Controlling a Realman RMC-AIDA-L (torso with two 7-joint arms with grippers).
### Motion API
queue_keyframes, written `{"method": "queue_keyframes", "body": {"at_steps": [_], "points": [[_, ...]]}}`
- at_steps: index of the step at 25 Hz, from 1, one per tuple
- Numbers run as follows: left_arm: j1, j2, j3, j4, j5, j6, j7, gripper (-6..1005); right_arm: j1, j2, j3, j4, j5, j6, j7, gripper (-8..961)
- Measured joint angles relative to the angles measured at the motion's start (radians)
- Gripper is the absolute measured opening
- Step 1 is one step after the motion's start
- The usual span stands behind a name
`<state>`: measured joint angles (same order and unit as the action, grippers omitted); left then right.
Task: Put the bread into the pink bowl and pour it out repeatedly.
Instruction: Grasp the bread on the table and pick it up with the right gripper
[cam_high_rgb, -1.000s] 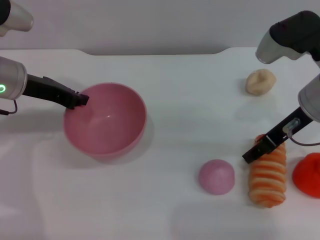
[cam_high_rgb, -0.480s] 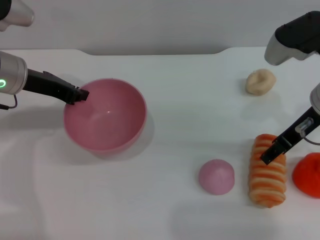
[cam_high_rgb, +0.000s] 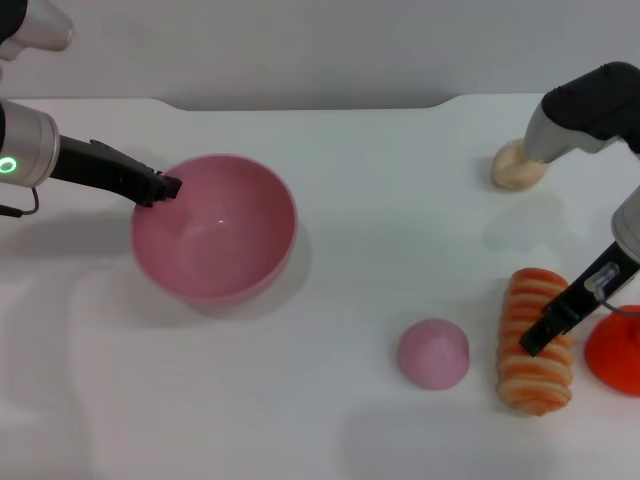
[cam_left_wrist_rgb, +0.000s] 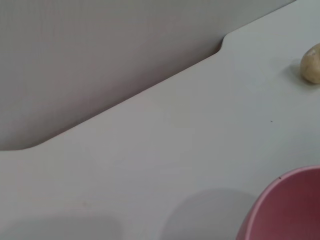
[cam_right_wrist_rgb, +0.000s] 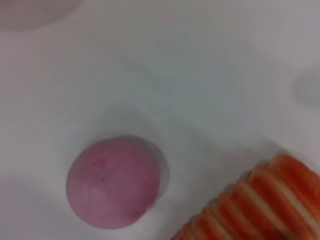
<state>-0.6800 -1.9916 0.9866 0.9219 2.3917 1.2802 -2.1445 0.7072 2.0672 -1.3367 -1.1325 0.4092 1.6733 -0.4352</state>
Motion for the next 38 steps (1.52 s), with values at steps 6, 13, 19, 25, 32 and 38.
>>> {"method": "queue_keyframes", "body": {"at_steps": [6, 13, 19, 25, 32, 38], "points": [[-0.004, -0.004, 0.013, 0.0, 0.0, -0.003, 0.0, 50, 0.0, 0.002, 0.001, 0.064, 0.003, -0.053, -0.019, 703], [-0.009, -0.008, 0.022, 0.0, 0.0, -0.004, -0.001, 50, 0.002, 0.004, 0.001, 0.129, 0.007, -0.116, -0.033, 702], [-0.012, -0.009, 0.029, 0.0, 0.0, -0.004, -0.002, 50, 0.003, 0.004, 0.0, 0.144, 0.012, -0.15, -0.037, 701], [-0.012, -0.01, 0.029, -0.001, 0.0, -0.007, -0.002, 50, 0.005, 0.004, -0.008, 0.138, 0.015, -0.177, -0.037, 700], [-0.005, -0.009, 0.029, -0.002, 0.0, -0.01, -0.001, 50, 0.007, 0.005, -0.014, 0.134, 0.012, -0.206, -0.049, 602], [-0.002, -0.009, 0.029, -0.002, 0.0, -0.012, 0.0, 51, 0.014, 0.005, -0.014, 0.134, 0.009, -0.213, -0.05, 546]]}}
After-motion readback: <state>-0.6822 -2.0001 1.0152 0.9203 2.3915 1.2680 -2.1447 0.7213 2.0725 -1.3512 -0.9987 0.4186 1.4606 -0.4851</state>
